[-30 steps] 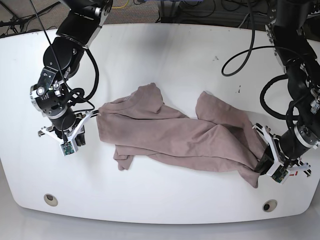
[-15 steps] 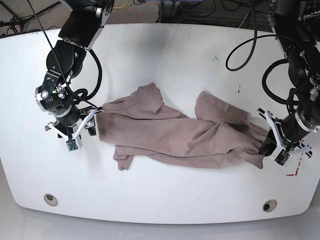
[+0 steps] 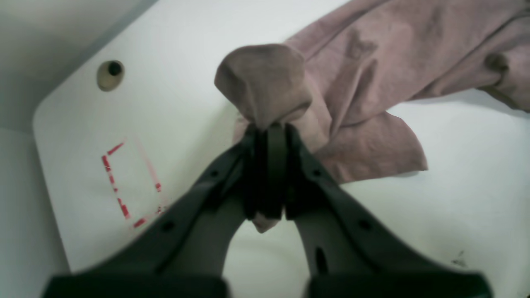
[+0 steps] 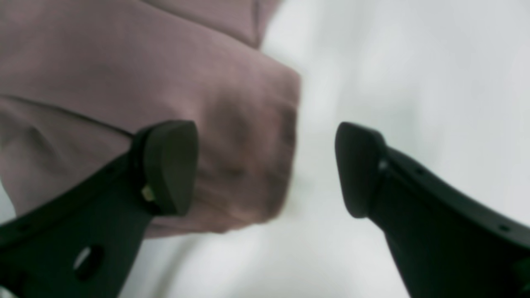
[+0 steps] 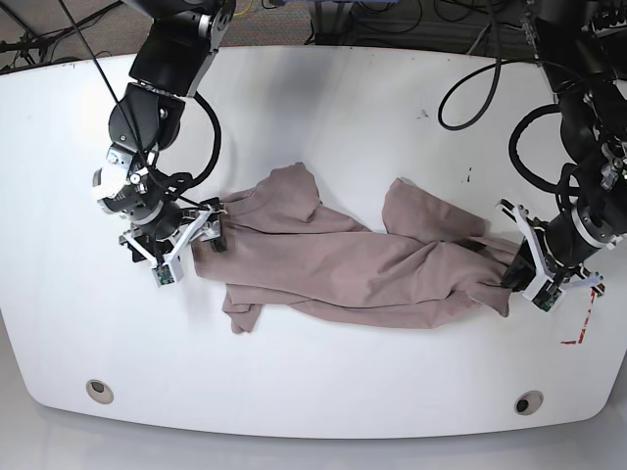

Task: Fold the T-shirt properly
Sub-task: 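Pull both grippers apart to stretch the shirt taut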

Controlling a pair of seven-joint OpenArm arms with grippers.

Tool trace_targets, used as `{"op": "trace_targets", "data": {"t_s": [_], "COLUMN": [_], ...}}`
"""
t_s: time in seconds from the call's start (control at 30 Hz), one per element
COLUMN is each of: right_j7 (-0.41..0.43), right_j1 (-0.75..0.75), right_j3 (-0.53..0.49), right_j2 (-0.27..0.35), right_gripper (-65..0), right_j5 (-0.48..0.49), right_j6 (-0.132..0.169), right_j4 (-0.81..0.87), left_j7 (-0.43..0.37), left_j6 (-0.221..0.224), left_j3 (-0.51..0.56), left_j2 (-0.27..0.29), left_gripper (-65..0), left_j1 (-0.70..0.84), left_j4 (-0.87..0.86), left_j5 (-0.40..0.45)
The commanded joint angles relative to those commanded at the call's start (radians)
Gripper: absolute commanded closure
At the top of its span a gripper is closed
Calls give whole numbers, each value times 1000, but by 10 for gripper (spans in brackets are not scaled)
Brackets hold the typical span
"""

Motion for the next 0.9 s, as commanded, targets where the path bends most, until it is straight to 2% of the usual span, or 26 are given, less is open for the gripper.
{"op": "trace_targets", "data": {"t_s": [0.3, 0.53, 0.9], "right_j7": [118, 169, 181], "right_j1": [26, 44, 44], "right_j3": [2, 2, 2], "right_j2": [23, 49, 48], "right_gripper": [-541, -541, -536], "right_j5": [0, 3, 3], "right_j6": [0, 0, 0], "right_j4": [-158, -253, -276], "left_j7": [-2, -2, -2], "left_j6": [0, 0, 0], "left_j3": [0, -2, 0], "left_j2": [-3, -3, -3], "left_gripper": [0, 0, 0], "left_j1": [12, 12, 12], "left_j4": [-2, -3, -3], "left_j5": [2, 2, 2]}}
